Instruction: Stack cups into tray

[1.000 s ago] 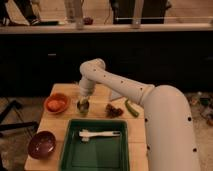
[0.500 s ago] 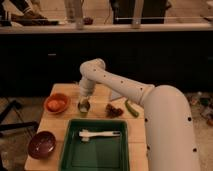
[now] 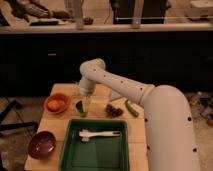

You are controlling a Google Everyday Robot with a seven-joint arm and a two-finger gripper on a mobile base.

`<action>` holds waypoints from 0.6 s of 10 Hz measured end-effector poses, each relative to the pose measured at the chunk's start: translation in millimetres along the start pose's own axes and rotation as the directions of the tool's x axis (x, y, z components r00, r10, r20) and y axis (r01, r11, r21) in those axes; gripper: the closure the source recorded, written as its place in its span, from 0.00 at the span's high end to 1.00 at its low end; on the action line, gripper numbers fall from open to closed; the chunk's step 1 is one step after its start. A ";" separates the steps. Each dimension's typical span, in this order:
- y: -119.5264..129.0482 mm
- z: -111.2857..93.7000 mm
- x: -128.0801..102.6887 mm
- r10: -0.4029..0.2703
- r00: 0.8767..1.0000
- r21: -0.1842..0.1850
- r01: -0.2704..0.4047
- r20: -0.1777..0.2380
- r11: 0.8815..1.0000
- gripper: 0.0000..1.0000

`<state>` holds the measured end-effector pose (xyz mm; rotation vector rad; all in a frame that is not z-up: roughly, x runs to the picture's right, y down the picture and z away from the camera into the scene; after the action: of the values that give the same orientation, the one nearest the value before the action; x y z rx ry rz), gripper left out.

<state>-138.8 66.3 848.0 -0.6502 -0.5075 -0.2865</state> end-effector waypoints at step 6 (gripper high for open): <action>-1.5 -17.6 -3.1 0.000 0.999 0.026 0.002 -0.052 1.000 0.80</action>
<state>-135.8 54.1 835.1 -0.6159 -0.4606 -0.2968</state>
